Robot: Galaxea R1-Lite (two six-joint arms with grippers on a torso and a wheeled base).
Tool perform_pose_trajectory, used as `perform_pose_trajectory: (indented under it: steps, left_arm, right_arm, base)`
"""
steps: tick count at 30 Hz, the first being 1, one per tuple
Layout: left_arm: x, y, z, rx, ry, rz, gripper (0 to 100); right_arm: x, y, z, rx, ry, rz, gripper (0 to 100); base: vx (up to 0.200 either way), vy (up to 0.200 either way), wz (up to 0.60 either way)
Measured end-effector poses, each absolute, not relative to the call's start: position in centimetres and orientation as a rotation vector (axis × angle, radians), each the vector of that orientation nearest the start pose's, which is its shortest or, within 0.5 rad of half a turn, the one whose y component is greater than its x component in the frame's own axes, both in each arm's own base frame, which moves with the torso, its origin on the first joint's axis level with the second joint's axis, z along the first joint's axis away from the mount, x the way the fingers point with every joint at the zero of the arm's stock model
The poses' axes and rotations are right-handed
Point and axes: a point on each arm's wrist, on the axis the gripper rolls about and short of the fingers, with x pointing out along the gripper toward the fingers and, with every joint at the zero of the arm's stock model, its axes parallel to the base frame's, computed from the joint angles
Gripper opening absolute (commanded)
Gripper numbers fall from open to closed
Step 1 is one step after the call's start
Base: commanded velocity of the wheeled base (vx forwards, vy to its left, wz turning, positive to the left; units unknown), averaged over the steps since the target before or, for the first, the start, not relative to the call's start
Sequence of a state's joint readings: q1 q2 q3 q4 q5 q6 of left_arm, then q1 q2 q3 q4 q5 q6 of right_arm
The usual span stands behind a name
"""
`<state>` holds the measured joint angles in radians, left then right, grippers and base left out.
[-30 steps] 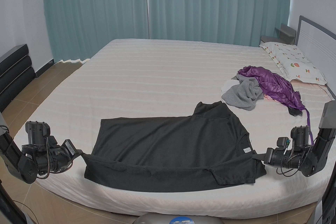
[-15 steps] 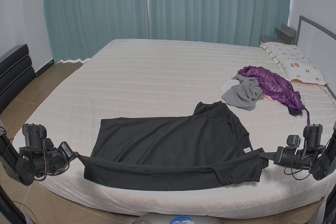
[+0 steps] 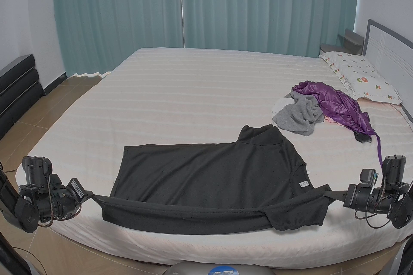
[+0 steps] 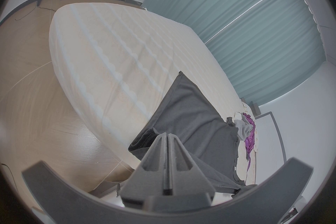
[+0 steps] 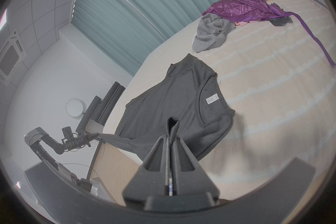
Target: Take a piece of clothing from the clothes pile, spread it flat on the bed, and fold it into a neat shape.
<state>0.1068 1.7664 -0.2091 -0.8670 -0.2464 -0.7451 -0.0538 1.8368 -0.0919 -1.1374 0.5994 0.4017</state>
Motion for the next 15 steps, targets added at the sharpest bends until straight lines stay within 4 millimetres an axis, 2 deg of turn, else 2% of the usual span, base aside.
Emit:
perform_pose_trajectory:
  steps: [10,15]
  left_arm:
    - [19.9,1.5,5.9,-0.837,0.704,0.117,0]
    - [20.0,1.5,6.1,-0.839,0.693,0.112,0]
  right_arm:
    - [18.7,-0.2,4.5,0.588,0.712,0.378,0]
    - [19.2,-0.4,4.7,0.593,0.694,0.371,0]
  base:
    - [0.000,0.000,0.00]
    - [0.000,0.000,0.00]
